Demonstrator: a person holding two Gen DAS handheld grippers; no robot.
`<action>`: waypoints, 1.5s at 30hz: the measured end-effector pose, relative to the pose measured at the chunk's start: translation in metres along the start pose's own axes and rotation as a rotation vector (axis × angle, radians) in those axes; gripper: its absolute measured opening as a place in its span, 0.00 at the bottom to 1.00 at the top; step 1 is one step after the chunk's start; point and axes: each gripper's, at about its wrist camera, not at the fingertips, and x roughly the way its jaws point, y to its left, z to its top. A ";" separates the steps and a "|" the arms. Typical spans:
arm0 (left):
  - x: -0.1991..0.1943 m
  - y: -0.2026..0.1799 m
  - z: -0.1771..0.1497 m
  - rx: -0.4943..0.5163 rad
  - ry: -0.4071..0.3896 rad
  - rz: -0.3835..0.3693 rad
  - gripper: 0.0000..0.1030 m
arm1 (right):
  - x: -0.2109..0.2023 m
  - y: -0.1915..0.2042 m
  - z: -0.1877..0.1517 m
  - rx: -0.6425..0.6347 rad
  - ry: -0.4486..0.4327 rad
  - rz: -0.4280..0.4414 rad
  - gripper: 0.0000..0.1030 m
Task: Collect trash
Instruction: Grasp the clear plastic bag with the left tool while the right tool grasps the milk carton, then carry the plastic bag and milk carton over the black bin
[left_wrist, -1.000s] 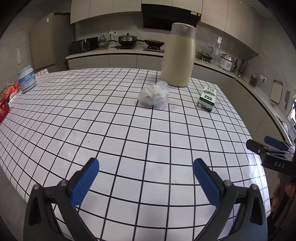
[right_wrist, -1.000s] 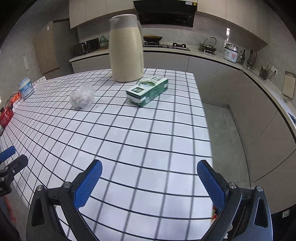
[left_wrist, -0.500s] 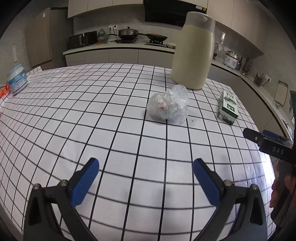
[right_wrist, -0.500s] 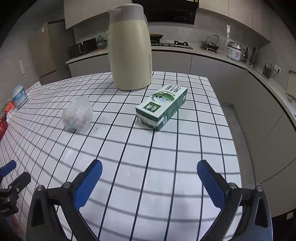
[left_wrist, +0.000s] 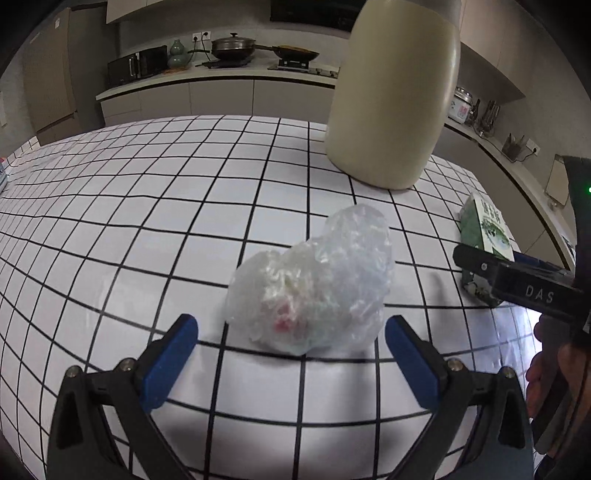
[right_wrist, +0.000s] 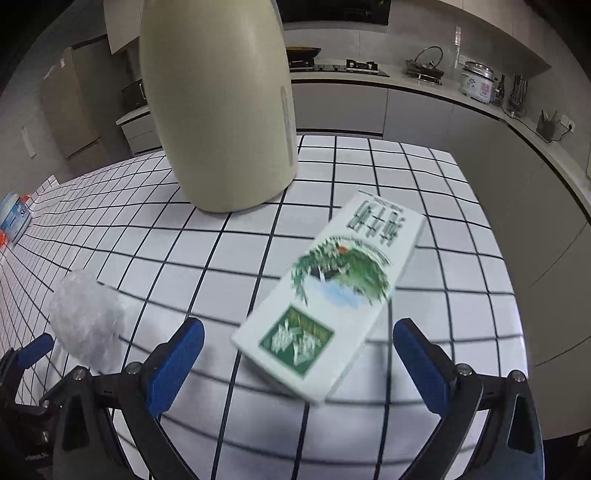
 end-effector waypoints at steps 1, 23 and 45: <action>0.002 0.000 0.003 0.000 0.002 -0.001 0.99 | 0.003 0.000 0.003 -0.007 0.001 0.008 1.00; 0.002 -0.001 0.001 -0.034 -0.012 -0.028 0.70 | -0.004 -0.028 -0.007 -0.051 0.013 0.129 0.56; -0.077 -0.022 -0.040 0.028 -0.113 -0.068 0.56 | -0.089 -0.027 -0.051 -0.054 -0.068 0.148 0.54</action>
